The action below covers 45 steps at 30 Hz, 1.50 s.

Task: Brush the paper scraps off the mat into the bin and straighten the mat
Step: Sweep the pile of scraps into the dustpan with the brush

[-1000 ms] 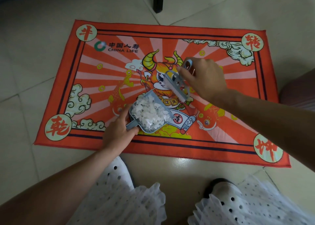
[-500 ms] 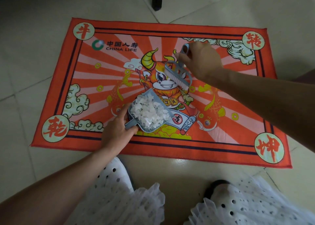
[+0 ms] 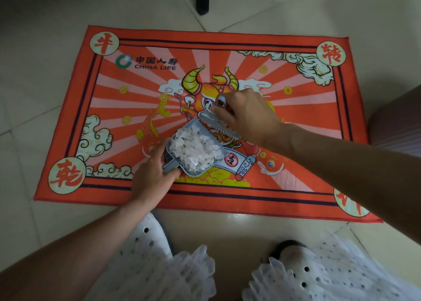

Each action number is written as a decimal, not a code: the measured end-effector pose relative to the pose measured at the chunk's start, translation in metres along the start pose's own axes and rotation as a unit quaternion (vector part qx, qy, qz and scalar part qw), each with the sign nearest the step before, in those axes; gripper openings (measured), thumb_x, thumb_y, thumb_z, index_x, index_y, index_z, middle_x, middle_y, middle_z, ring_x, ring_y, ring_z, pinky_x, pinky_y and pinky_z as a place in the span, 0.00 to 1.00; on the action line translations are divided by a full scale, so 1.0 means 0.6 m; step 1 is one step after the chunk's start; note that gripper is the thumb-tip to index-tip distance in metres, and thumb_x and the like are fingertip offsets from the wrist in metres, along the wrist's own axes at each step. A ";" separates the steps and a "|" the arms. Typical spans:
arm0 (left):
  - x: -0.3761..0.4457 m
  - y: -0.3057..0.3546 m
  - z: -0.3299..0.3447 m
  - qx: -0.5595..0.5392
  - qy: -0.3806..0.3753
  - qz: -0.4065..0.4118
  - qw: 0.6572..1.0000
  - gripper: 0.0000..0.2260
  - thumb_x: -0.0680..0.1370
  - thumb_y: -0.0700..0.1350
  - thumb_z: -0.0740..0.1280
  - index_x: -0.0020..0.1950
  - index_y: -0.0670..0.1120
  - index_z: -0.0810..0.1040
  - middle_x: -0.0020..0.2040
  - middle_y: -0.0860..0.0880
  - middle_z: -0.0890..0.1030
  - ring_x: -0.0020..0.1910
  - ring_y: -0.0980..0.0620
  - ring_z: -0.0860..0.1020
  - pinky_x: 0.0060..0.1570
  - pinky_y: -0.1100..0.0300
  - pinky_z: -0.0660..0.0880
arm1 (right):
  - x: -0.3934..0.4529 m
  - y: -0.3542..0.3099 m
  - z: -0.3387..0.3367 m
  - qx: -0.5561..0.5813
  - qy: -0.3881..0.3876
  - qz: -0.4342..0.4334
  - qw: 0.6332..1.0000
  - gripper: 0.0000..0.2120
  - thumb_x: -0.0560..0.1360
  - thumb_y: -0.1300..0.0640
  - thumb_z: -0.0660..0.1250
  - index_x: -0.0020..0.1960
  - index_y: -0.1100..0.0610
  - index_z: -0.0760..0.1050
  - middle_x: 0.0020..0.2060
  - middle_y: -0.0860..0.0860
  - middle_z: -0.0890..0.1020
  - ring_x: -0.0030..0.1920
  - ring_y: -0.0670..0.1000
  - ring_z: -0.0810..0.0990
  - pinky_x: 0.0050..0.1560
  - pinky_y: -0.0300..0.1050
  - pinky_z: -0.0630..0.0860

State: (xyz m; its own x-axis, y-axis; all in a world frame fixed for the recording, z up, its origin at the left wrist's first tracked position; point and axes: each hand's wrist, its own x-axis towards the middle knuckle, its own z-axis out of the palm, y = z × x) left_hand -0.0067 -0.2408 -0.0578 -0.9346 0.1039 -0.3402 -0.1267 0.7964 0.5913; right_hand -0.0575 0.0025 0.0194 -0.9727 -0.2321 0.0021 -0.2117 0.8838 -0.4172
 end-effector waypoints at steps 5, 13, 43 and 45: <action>0.000 0.004 -0.001 0.004 0.003 -0.003 1.000 0.38 0.71 0.44 0.75 0.76 0.60 0.61 0.46 0.53 0.84 0.38 0.51 0.82 0.39 0.51 0.80 | 0.000 -0.008 0.005 0.018 -0.002 -0.001 1.000 0.18 0.81 0.50 0.59 0.36 0.59 0.69 0.26 0.53 0.71 0.29 0.56 0.70 0.31 0.47 0.66; -0.001 0.005 0.000 -0.012 0.000 -0.009 1.000 0.37 0.71 0.44 0.74 0.75 0.61 0.62 0.46 0.52 0.84 0.41 0.49 0.83 0.41 0.49 0.79 | -0.008 -0.013 0.012 0.029 0.012 0.011 0.999 0.18 0.81 0.50 0.60 0.35 0.57 0.66 0.24 0.50 0.65 0.28 0.57 0.69 0.31 0.46 0.61; 0.024 0.059 0.010 -0.084 -0.012 -0.003 0.996 0.35 0.71 0.50 0.72 0.73 0.66 0.61 0.60 0.60 0.78 0.57 0.54 0.78 0.53 0.50 0.77 | -0.012 -0.029 0.001 -0.073 0.075 0.006 0.994 0.12 0.81 0.45 0.55 0.47 0.52 0.71 0.29 0.48 0.70 0.30 0.57 0.69 0.27 0.41 0.53; 0.032 0.072 0.008 -0.091 -0.020 0.001 0.996 0.36 0.71 0.50 0.72 0.73 0.68 0.59 0.64 0.60 0.77 0.59 0.54 0.78 0.54 0.47 0.78 | -0.006 -0.015 -0.015 -0.072 0.070 0.013 0.995 0.13 0.81 0.45 0.55 0.47 0.53 0.71 0.29 0.48 0.71 0.32 0.57 0.72 0.28 0.42 0.58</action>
State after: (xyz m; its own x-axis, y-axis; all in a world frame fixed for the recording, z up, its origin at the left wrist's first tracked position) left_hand -0.0284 -0.2016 -0.0422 -0.9212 0.1317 -0.3662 -0.1870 0.6755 0.7132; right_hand -0.0528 -0.0009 0.0313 -0.9796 -0.1581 0.1243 -0.1877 0.9404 -0.2837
